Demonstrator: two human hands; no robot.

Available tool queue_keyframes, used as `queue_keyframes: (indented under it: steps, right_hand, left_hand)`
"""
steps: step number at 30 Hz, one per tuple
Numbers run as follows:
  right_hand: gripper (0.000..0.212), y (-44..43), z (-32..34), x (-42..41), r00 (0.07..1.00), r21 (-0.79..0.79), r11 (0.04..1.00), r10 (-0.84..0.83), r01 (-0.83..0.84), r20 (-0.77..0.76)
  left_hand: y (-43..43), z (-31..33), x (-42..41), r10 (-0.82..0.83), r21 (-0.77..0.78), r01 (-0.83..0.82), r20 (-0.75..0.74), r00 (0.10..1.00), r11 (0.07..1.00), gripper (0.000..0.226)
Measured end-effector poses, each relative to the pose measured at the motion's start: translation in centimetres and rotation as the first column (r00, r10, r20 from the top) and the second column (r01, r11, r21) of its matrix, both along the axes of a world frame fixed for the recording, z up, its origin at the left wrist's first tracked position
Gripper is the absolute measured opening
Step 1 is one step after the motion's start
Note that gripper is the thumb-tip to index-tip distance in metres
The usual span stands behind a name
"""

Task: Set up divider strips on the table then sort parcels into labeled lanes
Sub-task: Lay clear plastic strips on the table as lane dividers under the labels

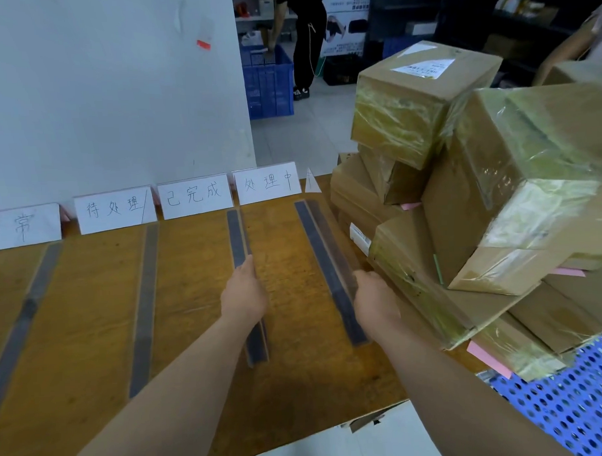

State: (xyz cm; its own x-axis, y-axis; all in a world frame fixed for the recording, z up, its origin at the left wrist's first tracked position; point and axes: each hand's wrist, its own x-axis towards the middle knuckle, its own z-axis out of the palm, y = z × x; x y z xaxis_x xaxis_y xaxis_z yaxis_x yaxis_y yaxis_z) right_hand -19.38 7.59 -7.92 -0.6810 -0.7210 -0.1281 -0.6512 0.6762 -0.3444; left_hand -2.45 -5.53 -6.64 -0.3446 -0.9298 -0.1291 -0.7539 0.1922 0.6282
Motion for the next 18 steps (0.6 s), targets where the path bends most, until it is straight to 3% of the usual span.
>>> queue_keyframes:
  steps: [5,13,18]
  right_hand:
    - [0.028,-1.1,0.8,0.2,1.000,0.100,0.995,-0.004,0.006,-0.018]
    - [0.029,-1.7,0.9,-0.2,0.999,0.068,0.998,-0.003,0.006,-0.034]
    - [0.047,-1.9,0.4,-1.3,0.998,-0.019,1.000,-0.002,0.003,0.067]
  left_hand:
    - [-0.4,-0.4,0.0,-0.012,0.022,0.012,0.000,1.000,1.000,0.034]
    - [-0.6,-0.5,0.1,-0.008,0.025,0.008,-0.009,1.000,1.000,0.030]
    - [-0.8,-0.8,0.3,-0.016,0.037,0.018,-0.047,0.999,0.999,0.032]
